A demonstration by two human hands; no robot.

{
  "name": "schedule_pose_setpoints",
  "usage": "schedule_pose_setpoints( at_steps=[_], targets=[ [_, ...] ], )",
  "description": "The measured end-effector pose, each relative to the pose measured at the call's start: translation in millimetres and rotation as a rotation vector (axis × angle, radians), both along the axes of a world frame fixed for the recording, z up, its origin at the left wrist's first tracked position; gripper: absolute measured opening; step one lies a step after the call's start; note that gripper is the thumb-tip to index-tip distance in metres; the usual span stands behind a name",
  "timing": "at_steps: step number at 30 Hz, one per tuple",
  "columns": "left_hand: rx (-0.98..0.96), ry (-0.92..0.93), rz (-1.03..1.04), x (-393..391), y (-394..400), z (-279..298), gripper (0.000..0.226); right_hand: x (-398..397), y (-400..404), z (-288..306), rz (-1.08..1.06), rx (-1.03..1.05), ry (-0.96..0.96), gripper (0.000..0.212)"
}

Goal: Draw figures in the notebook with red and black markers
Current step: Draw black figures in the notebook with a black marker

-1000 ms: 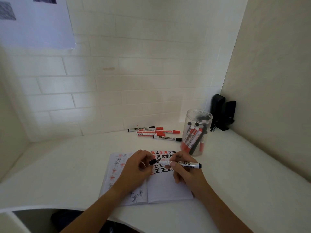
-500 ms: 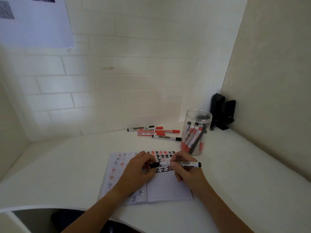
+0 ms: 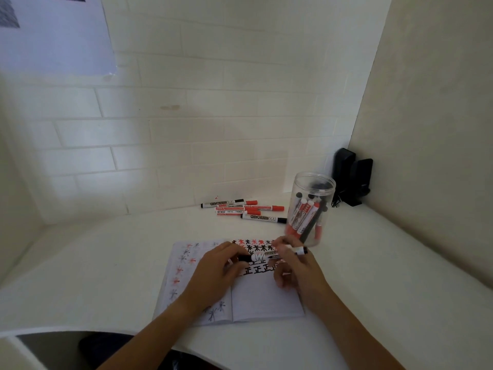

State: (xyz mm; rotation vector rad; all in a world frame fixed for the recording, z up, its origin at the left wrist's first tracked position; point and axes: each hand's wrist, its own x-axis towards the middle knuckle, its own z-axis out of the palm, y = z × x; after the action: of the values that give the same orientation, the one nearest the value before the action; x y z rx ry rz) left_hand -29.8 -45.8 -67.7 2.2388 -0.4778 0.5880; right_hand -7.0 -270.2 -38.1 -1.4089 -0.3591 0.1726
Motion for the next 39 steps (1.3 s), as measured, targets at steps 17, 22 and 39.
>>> schedule_pose_setpoints(
  at_steps=[17, 22, 39],
  targets=[
    [0.208, -0.073, 0.049, 12, 5, -16, 0.032, 4, -5, -19, -0.114, -0.622, -0.486, 0.028],
    [0.169, -0.094, 0.07, 10, 5, -13, 0.03, 1, 1, -18, -0.119, -0.554, -0.439, 0.024],
    [0.232, 0.273, 0.238, 7, 6, -8, 0.075, 12, -12, -3, -0.164, 0.056, -0.049, 0.021]
  ],
)
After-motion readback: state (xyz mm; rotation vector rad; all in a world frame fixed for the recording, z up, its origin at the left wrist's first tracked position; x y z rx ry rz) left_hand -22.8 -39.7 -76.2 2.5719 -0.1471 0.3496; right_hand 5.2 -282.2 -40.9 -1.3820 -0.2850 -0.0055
